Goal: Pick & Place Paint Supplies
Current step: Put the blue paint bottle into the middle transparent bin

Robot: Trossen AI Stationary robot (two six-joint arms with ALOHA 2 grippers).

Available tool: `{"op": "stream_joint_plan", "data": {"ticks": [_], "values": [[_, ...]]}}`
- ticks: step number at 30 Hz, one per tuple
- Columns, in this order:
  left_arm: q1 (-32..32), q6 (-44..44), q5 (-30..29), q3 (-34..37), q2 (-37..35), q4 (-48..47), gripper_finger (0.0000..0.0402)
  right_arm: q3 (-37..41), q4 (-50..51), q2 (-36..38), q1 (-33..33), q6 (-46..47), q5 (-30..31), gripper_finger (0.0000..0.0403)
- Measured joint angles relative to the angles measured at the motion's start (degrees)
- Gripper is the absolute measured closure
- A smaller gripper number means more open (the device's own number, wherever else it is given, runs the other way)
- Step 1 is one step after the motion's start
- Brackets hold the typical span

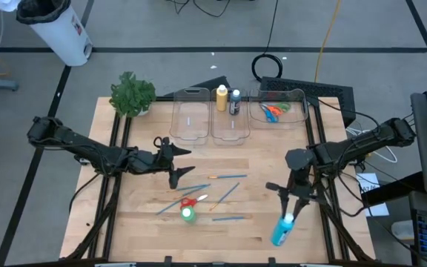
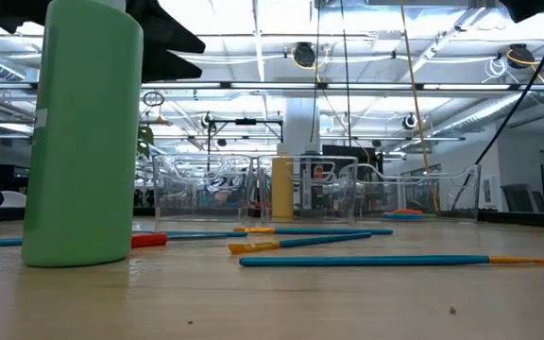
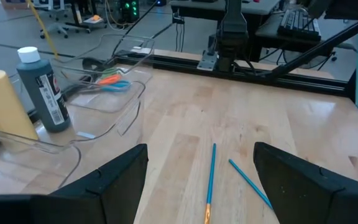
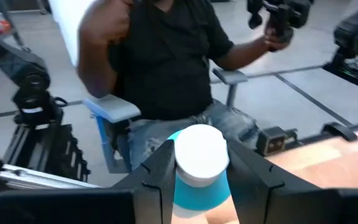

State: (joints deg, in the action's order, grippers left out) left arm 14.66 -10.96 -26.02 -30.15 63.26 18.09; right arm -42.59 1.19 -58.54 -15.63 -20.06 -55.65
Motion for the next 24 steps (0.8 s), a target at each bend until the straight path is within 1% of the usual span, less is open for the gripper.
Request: {"op": "stream_joint_plan", "data": {"ticks": [4, 6, 9, 12, 14, 17, 19, 21, 24], "values": [[0.0, 0.0, 0.0, 0.0, 0.0, 0.0, 0.0107, 0.0, 0.0, 0.0, -0.3, 1.8, 2.7, 0.0302], [0.0, -0.8, 0.8, 0.0, 0.0, -0.2, 0.0107, 0.0, -0.3, 0.0, -0.4, 3.9, 7.2, 0.0302], [0.1, 0.8, 2.1, 0.0, -0.8, -0.5, 0.0107, 0.0, -2.5, 0.0, -0.3, 8.9, 18.9, 0.0302], [0.8, 3.6, 2.8, -0.1, -4.7, -1.0, 0.0107, 0.0, -4.0, 0.0, -0.3, 13.6, 32.6, 0.0302], [1.0, 5.3, 3.1, -0.1, -7.2, -3.0, 0.0107, 0.0, -3.9, 0.0, -0.2, 15.6, 41.2, 0.0302], [1.6, 7.5, 3.2, 0.0, -12.0, -6.2, 0.0107, 0.0, -4.2, 0.0, 0.0, 17.8, 53.0, 0.0302], [1.6, 8.5, 3.1, -0.1, -15.2, -8.2, 0.0107, 0.0, -5.1, 0.0, 0.9, 18.7, 59.4, 0.0302], [1.4, 8.9, 3.0, 0.0, -17.3, -10.3, 0.0107, -0.9, -4.9, 0.0, 2.7, 19.2, 61.4, 0.0302], [1.2, 9.2, 3.0, 0.0, -19.0, -10.9, 0.0107, -5.1, -1.9, -0.2, 6.5, 19.4, 61.4, 0.0302]]}}
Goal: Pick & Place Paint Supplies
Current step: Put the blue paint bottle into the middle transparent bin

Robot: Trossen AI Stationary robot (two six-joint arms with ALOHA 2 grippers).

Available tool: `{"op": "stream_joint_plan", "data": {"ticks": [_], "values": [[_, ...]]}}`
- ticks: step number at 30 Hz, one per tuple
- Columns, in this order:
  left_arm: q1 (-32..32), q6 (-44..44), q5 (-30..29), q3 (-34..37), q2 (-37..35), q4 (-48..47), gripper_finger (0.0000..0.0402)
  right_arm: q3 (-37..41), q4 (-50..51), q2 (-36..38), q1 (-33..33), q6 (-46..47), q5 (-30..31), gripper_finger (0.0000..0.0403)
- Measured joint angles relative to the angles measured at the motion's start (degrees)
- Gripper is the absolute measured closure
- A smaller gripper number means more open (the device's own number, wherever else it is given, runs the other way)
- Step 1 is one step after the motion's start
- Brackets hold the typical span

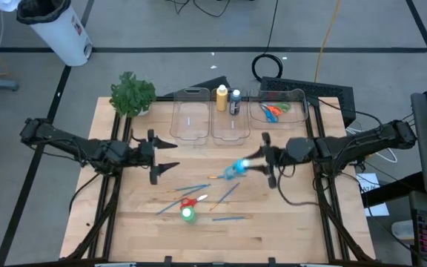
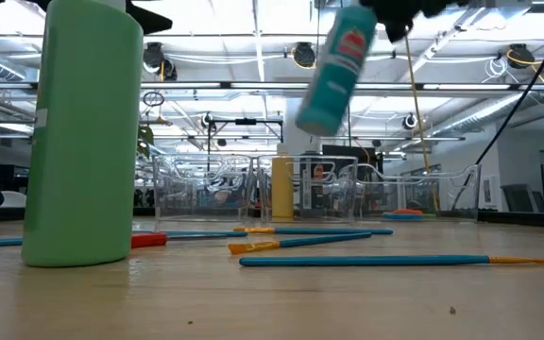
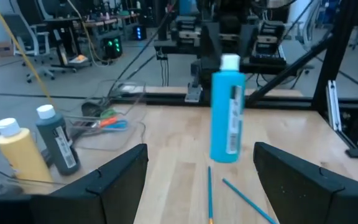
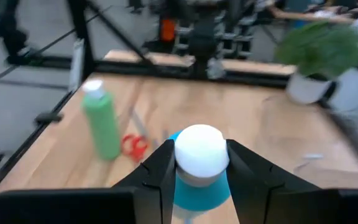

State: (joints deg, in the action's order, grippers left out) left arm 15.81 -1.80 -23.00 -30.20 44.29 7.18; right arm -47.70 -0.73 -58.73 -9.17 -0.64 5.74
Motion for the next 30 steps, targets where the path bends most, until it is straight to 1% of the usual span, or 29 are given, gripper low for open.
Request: {"op": "stream_joint_plan", "data": {"ticks": [4, 7, 10, 13, 17, 21, 25, 30], "values": [[0.0, 0.1, 0.0, 0.0, 0.0, -0.7, 0.0107, -8.0, 7.8, -1.2, 6.8, -1.8, -0.5, 0.0302], [0.0, 0.1, 0.0, 0.0, 0.4, -1.8, 0.0107, -14.8, 13.7, -3.4, 13.2, -3.6, -0.7, 0.0302], [0.0, -0.3, 0.0, 0.0, 0.4, -3.1, 0.0107, -20.7, 17.5, -6.0, 20.0, -4.6, -5.1, 0.0302], [0.0, -0.4, -0.3, 0.0, 0.4, -3.5, 0.0107, -24.8, 20.2, -9.0, 26.2, -5.0, -8.6, 0.0302], [0.0, -0.1, -0.7, 0.0, 0.4, -3.2, 0.0107, -26.1, 21.1, -12.8, 32.9, -6.4, -12.0, 0.0302], [0.0, 0.0, -1.1, 0.0, 0.4, -3.2, 0.0107, -25.9, 23.0, -16.5, 37.8, -7.4, -13.5, 0.0302], [0.0, 0.1, -1.1, 0.0, 0.4, -3.1, 0.0107, -24.1, 22.5, -19.8, 39.9, -7.6, -13.4, 0.0302], [0.0, 0.1, -1.1, 0.0, 0.4, -3.1, 0.0107, -21.6, 21.1, -22.8, 40.3, -8.2, -13.4, 0.0302]]}}
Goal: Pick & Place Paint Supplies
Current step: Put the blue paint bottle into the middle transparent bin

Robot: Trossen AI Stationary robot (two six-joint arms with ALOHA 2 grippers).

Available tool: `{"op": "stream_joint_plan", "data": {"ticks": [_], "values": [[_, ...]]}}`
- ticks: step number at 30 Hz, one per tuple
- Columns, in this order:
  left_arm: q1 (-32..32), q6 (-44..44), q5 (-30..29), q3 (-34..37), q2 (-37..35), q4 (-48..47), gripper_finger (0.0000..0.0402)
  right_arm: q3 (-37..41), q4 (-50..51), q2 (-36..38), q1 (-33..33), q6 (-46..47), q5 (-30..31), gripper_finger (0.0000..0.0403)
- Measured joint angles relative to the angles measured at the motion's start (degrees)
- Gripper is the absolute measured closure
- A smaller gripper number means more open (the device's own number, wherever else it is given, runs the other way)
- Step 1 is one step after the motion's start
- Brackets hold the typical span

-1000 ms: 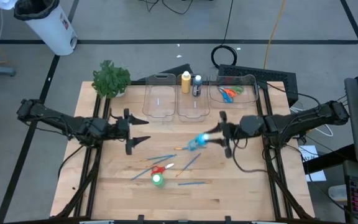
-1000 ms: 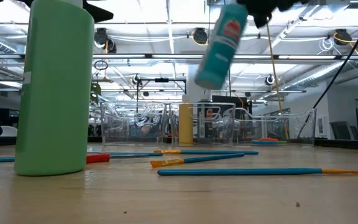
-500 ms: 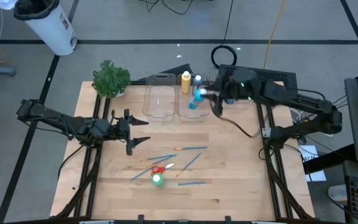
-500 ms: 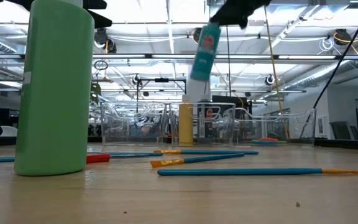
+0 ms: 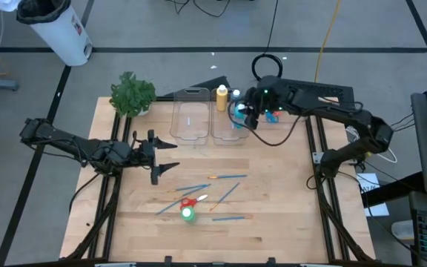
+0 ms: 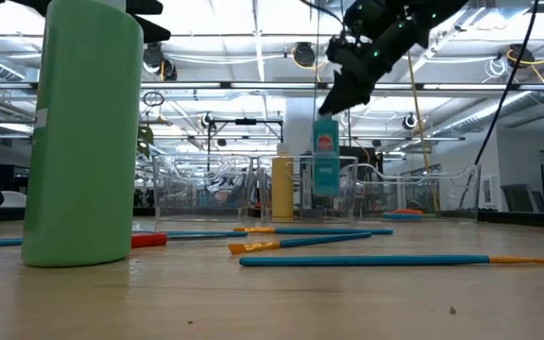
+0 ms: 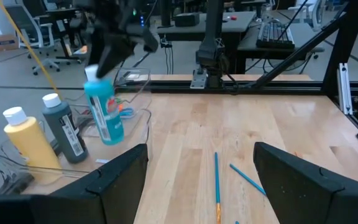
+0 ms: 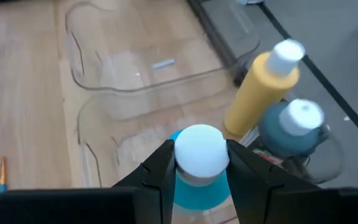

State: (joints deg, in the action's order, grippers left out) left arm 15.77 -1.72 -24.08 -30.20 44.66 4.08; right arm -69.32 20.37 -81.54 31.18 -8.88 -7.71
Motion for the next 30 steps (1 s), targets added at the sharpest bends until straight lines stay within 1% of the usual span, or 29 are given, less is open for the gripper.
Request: {"op": "stream_joint_plan", "data": {"ticks": [8, 13, 17, 25, 30], "values": [[0.0, 0.2, 0.0, 0.0, 0.0, 0.6, 0.0107, 2.8, -5.9, -0.9, -0.2, 0.5, -0.3, 0.0302], [0.0, 4.0, -0.1, 0.0, 0.0, 2.6, 0.0107, 2.8, -9.2, -0.9, -1.3, 0.2, -1.8, 0.0302], [0.0, 7.3, -0.1, 0.0, 0.0, 3.8, 0.0107, 2.8, -10.9, -1.4, -2.4, -0.1, -4.6, 0.0302], [0.0, 7.3, -0.1, 0.0, 0.0, 4.0, 0.0107, 2.8, -14.5, -6.6, -4.4, -0.9, -4.5, 0.0302], [0.0, 7.1, -0.1, 0.0, 0.0, 3.9, 0.0107, 2.8, -15.3, -7.0, -4.3, -0.9, -4.4, 0.0302]]}}
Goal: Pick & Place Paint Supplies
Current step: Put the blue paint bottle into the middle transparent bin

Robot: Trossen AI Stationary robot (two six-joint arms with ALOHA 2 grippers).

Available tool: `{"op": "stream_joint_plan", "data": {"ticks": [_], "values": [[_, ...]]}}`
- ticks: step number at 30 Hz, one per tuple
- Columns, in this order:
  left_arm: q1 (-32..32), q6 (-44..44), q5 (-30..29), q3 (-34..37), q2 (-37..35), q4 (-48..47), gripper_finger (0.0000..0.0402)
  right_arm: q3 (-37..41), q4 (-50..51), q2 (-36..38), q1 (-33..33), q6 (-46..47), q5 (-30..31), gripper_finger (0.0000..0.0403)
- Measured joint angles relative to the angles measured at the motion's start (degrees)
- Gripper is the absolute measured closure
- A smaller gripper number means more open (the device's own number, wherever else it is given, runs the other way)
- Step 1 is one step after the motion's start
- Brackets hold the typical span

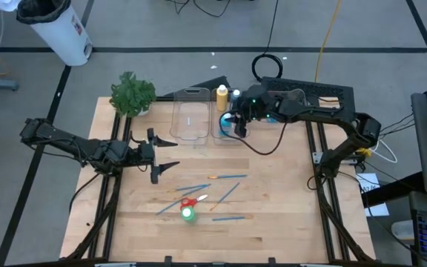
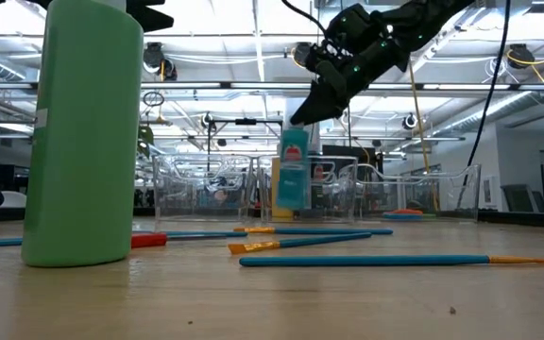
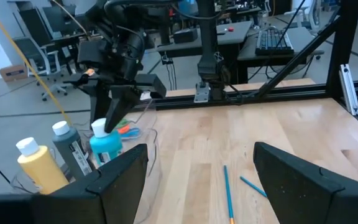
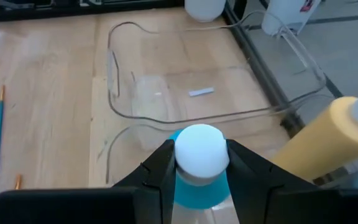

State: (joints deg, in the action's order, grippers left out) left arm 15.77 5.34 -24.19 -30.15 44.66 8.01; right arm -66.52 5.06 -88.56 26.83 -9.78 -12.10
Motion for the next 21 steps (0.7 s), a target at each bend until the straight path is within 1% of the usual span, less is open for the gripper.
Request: {"op": "stream_joint_plan", "data": {"ticks": [7, 11, 13, 15, 21], "values": [[0.0, 0.0, 0.0, 0.0, 0.0, -0.2, 0.0107, 0.0, 7.2, 4.4, 1.4, 1.1, 0.4, 0.0302], [0.0, -0.1, 0.0, 0.0, 0.0, -0.3, 0.0107, 0.0, 13.6, 6.0, 1.4, 0.9, 5.8, 0.0302], [0.0, -0.7, 0.0, 0.0, 0.0, -0.5, 0.0107, 0.0, 15.0, 6.1, 1.4, 0.9, 6.8, 0.0302], [0.0, -1.1, 0.1, 0.0, 0.0, -0.5, 0.0107, 0.6, 15.0, 6.1, 1.4, 0.9, 7.6, 0.0302], [0.0, -1.2, 0.1, 0.0, 0.0, -0.5, 0.0107, 4.1, 11.1, 6.1, 1.4, 1.0, 7.6, 0.0302]]}}
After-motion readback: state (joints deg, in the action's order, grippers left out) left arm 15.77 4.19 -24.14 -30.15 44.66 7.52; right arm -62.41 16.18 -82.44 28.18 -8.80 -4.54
